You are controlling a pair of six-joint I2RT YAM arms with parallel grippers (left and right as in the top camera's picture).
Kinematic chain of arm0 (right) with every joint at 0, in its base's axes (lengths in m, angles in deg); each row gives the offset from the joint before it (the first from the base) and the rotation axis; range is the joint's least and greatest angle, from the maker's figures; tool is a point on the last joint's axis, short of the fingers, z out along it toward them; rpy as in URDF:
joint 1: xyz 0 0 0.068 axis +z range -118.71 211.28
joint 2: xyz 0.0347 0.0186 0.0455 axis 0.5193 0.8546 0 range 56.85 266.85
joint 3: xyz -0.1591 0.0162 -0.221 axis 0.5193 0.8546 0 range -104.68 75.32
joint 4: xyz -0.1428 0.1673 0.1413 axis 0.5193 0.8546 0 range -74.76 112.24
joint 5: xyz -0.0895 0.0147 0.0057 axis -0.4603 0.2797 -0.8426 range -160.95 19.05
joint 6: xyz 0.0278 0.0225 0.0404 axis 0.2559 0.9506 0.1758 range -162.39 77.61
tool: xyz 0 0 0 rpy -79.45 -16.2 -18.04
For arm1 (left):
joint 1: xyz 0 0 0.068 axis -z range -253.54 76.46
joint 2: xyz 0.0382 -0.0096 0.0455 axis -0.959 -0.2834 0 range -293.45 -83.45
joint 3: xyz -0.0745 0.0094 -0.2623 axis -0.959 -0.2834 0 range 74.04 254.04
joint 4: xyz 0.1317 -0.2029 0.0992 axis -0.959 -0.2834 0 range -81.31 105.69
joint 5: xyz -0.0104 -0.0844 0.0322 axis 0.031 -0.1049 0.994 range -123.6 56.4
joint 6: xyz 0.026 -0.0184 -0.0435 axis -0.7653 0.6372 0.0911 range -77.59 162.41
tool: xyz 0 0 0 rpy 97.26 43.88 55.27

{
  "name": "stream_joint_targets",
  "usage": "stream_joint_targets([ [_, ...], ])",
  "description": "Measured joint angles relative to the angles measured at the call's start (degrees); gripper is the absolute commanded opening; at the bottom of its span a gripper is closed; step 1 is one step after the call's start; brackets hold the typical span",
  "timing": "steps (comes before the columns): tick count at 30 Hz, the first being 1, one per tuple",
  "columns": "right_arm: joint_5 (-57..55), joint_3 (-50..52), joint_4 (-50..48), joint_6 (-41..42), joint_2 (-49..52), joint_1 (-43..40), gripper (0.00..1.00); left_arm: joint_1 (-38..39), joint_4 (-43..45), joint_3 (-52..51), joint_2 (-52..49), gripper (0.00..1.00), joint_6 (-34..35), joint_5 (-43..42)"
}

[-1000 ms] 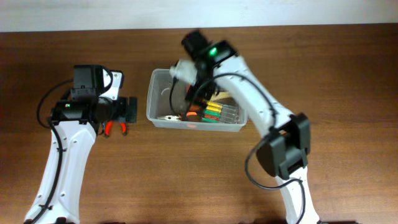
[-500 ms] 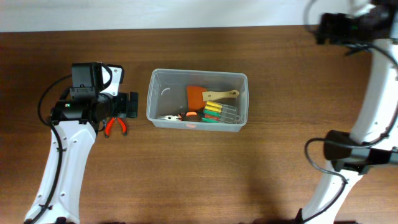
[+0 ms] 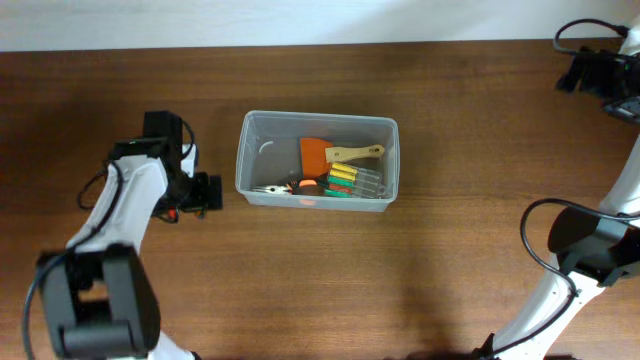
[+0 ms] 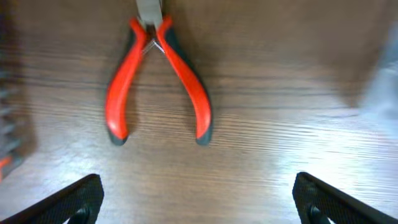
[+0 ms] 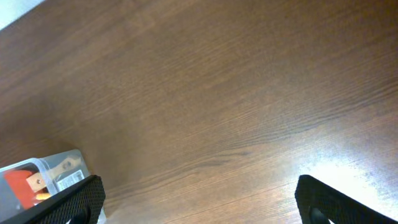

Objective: Pack container
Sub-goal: 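Lower the left gripper onto the red-handled small pliers and grasp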

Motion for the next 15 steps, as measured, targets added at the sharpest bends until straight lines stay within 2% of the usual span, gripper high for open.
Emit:
stream_joint_targets([
  [4,0.2,0.0,0.0,0.0,0.0,0.0,0.99,-0.3,0.8,0.0,-3.9,0.99,-1.6,-0.5],
  [11,0.2,0.0,0.0,0.0,0.0,0.0,0.99,-0.3,3.3,0.0,-5.2,1.0,-1.7,-0.8],
  [15,0.2,0.0,0.0,0.0,0.0,0.0,0.99,-0.3,4.0,0.0,-6.8,0.96,-1.2,-0.8],
])
